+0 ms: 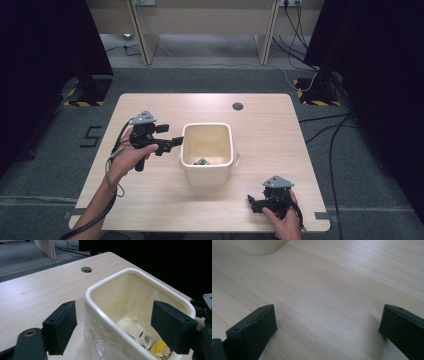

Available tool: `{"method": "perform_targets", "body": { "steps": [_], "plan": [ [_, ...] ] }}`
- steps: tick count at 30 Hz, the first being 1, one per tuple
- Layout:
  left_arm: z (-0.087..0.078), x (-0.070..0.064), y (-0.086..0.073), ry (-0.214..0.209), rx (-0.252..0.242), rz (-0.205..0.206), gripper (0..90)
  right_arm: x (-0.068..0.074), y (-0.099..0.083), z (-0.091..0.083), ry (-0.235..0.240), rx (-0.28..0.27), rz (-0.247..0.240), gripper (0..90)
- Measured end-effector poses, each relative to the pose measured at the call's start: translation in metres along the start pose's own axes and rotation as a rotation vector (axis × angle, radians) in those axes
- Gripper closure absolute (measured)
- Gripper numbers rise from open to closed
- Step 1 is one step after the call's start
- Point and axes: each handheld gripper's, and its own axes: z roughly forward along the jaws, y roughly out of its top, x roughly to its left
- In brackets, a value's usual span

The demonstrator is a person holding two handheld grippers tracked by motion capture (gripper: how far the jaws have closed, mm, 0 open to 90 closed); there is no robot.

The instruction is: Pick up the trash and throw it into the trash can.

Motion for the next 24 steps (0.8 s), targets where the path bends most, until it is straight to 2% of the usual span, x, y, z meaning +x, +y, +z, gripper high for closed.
{"method": "perform_targets", "body": {
  "steps": [12, 24],
  "plan": [
    [-0.015, 0.016, -0.020, 0.036, -0.018, -0.049, 20.1, 0.000, 0.000, 0.000, 0.001, 0.002, -0.002, 1.0],
    [-0.020, 0.027, -0.035, 0.083, -0.038, -0.068, 20.2, 0.000, 0.000, 0.000, 0.000, 0.002, -0.003, 1.0]
  ]
}}
